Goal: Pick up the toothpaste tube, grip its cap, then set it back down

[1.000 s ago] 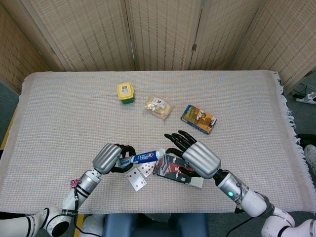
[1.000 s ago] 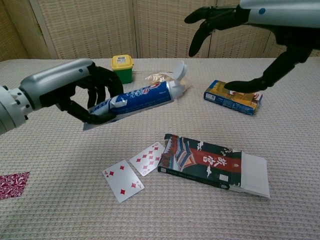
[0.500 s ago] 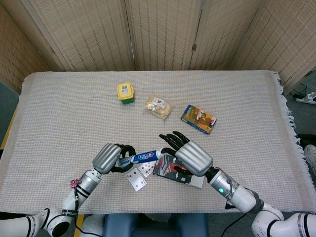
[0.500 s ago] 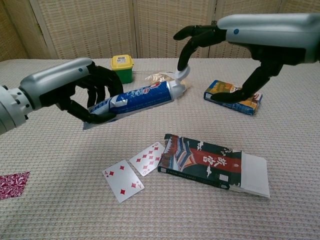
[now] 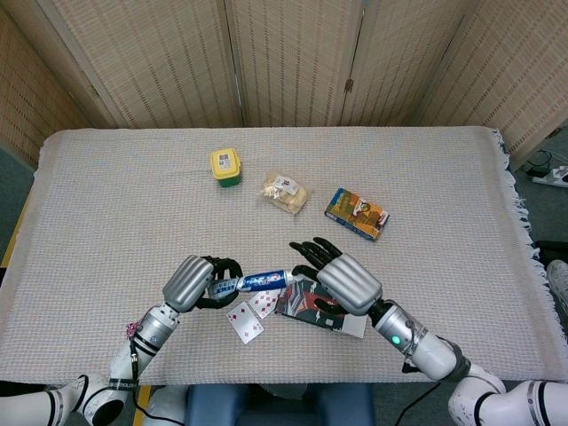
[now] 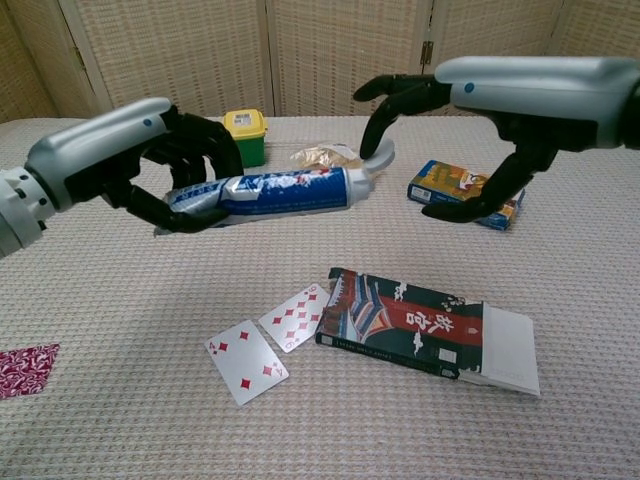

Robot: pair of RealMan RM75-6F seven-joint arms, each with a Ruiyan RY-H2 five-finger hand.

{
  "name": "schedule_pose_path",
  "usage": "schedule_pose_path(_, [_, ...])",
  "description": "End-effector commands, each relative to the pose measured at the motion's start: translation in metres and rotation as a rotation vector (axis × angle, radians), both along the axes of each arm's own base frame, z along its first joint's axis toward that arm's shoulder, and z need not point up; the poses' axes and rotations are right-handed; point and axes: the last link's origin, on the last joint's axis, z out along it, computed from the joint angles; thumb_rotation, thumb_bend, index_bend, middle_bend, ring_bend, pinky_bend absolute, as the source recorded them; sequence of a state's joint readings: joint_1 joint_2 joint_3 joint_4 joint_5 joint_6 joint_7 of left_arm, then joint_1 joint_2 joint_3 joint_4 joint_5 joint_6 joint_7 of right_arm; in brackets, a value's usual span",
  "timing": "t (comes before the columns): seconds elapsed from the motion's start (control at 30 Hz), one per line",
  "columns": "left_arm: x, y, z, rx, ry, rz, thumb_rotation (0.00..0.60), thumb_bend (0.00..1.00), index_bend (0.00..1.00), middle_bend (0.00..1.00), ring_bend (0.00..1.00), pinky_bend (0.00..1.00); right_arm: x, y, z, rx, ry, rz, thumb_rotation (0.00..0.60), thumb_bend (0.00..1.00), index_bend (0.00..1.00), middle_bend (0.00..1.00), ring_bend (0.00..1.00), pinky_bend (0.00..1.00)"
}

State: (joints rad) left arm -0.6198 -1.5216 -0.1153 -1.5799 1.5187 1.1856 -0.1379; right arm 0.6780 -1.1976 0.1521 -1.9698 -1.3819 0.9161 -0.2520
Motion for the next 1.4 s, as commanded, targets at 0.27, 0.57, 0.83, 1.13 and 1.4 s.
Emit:
schedule_pose_path(0.27, [-0.003, -0.001, 0.006, 0.01, -0.046, 0.002, 0.6, 0.77, 0.81, 0.83, 0.71, 0.62, -0.007, 0.001, 0.006, -0.018, -0.018, -0.019, 0.6, 0.4, 0.29, 0.01, 0.0, 0.0])
schedule_pose_path(0.57, [-0.004, -0.001, 0.008, 0.007, -0.075, 0.004, 0.6, 0.77, 0.81, 0.83, 0.71, 0.62, -0.013, -0.002, 0.003, -0.01, -0.018, -0.038, 0.6, 0.4, 0.29, 0.01, 0.0, 0.0])
schedule_pose_path(0.83, [-0.005, 0.0, 0.009, 0.012, -0.11, 0.017, 0.6, 0.77, 0.81, 0.83, 0.71, 0.62, -0.009, -0.001, 0.004, 0.002, -0.07, -0.039, 0.6, 0.39, 0.29, 0.01, 0.0, 0.0])
schedule_pose_path(1.13, [-0.01, -0.002, 0.01, 0.038, -0.204, 0.001, 0.6, 0.77, 0.81, 0.83, 0.71, 0.62, -0.006, 0.007, 0.044, 0.075, -0.359, -0.105, 0.6, 0.39, 0.19, 0.0, 0.0, 0.0])
schedule_pose_path(1.4, [-0.003, -0.006, 0.007, 0.051, -0.247, -0.034, 0.6, 0.77, 0.81, 0.83, 0.71, 0.62, 0.0, -0.005, 0.028, 0.235, -0.536, -0.167, 0.6, 0.3, 0.0, 0.0, 0.0, 0.0])
